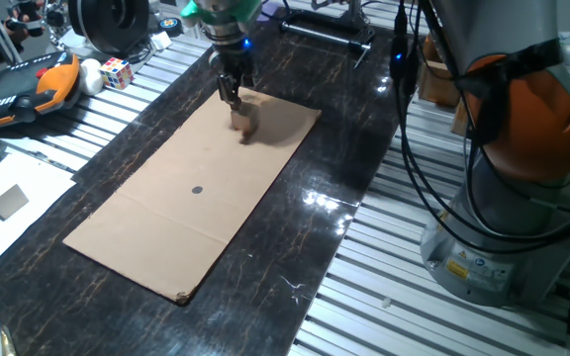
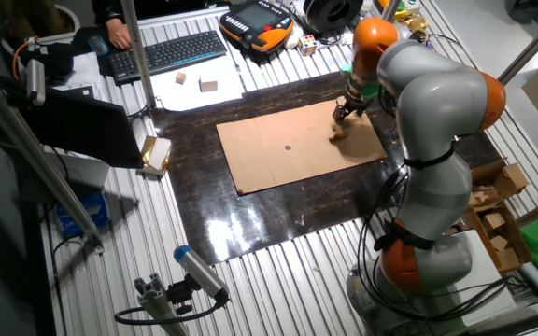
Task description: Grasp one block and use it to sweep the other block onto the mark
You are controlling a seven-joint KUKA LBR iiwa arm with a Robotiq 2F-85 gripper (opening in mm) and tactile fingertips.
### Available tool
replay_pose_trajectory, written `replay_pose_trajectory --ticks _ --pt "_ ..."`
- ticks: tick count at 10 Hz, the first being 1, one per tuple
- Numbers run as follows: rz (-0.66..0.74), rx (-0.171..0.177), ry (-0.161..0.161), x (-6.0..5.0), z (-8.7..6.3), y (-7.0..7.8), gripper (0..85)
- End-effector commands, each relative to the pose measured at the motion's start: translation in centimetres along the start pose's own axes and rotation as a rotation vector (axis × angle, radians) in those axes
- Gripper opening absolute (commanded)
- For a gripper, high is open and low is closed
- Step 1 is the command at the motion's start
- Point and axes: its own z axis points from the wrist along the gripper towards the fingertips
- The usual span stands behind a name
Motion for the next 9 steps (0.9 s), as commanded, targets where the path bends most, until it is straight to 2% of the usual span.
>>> replay_pose_trajectory --ticks 1,2,3,4,7,8,9 --pt "0.0 0.002 -0.003 0.0 -0.01 -0.02 84.7" --pt "-0.003 -0.002 -0.007 0.0 -0.01 -0.02 85.0" --pt "0.003 -0.028 0.005 0.0 -0.01 -0.02 85.0" --pt "0.01 -0.021 0.037 0.0 -0.01 -0.02 85.0" --pt "0.019 0.011 0.096 0.0 -0.01 -0.02 83.7" --pt "0.021 0.014 0.087 0.0 -0.01 -0.02 83.3" --pt "0.023 0.002 0.076 -0.07 0.17 0.04 83.3"
